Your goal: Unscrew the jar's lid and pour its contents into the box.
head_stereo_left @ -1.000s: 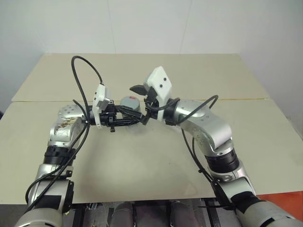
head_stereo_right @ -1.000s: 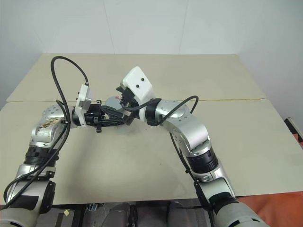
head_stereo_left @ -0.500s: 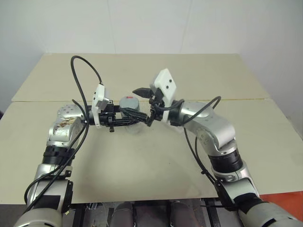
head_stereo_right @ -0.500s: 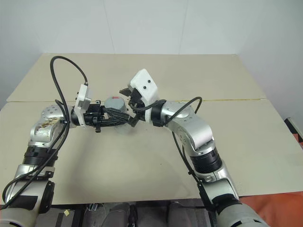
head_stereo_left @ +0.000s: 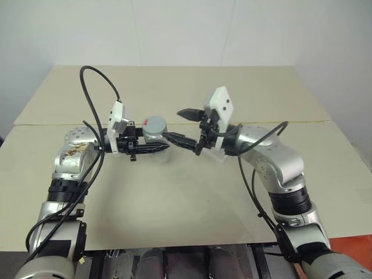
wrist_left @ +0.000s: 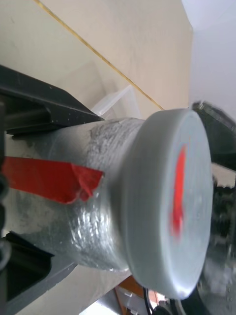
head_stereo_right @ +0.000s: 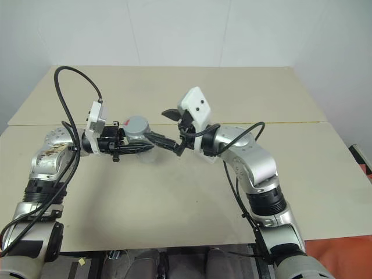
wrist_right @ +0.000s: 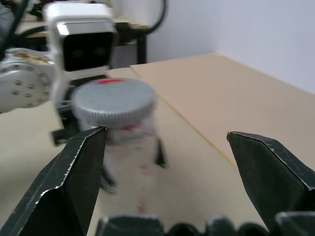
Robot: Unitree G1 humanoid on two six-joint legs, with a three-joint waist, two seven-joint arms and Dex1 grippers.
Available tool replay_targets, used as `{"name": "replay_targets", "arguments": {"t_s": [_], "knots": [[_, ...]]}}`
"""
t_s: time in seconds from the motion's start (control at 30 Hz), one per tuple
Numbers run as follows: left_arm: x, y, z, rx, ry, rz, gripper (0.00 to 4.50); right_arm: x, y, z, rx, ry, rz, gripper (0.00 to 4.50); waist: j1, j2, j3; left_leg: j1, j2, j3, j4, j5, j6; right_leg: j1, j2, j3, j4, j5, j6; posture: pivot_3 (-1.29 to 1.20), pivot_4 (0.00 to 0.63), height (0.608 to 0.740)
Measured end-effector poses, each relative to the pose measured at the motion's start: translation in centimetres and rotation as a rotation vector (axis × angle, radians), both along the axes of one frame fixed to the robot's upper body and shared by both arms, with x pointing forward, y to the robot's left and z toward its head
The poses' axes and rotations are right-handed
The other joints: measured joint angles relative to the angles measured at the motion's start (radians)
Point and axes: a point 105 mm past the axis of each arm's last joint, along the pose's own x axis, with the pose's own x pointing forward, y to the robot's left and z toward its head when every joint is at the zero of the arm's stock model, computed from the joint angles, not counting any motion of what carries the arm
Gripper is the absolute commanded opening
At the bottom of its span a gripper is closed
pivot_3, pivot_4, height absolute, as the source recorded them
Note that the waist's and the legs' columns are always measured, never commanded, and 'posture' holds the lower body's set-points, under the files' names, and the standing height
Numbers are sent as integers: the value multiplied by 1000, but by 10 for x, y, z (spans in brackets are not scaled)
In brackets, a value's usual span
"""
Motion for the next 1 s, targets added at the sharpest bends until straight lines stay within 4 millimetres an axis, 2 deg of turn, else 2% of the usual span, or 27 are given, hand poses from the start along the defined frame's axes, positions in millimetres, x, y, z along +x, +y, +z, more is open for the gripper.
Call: {"name": "replay_targets", "arguments": {"t_s": [0.23, 0.43, 0.6, 0.77, 1.0], "knots": [[-1, 0, 0, 1, -2, -8, 1932, 0, -13, -7, -15, 13, 0, 4440, 0, 0, 0, 0, 0, 0, 0, 0, 0, 0, 0, 0, 0, 0, 0, 0, 150, 740], [-1, -1, 0, 1, -2, -8, 1932, -9, -14, -2, -8, -4, 58, 4440, -1, 0, 0, 0, 0, 0, 0, 0, 0, 0, 0, 0, 0, 0, 0, 0, 150, 740], [0, -2, -1, -6, 1, -5, 1932, -24, -1, 8, 47, -22, 151, 4440, 0, 0, 0, 0, 0, 0, 0, 0, 0, 0, 0, 0, 0, 0, 0, 0, 150, 740], [0, -6, -1, -14, 3, -16, 1932, -21, 24, 22, 80, -46, 147, 4440, -2, 0, 0, 1, 0, 0, 0, 0, 0, 0, 0, 0, 1, 0, 0, 0, 150, 740], [0, -6, -1, -12, 3, -16, 1932, -15, 34, 16, 75, -7, 148, 4440, 1, 0, 0, 0, 0, 0, 0, 3, -4, 0, 0, 0, 0, 0, 0, 0, 150, 740]]}}
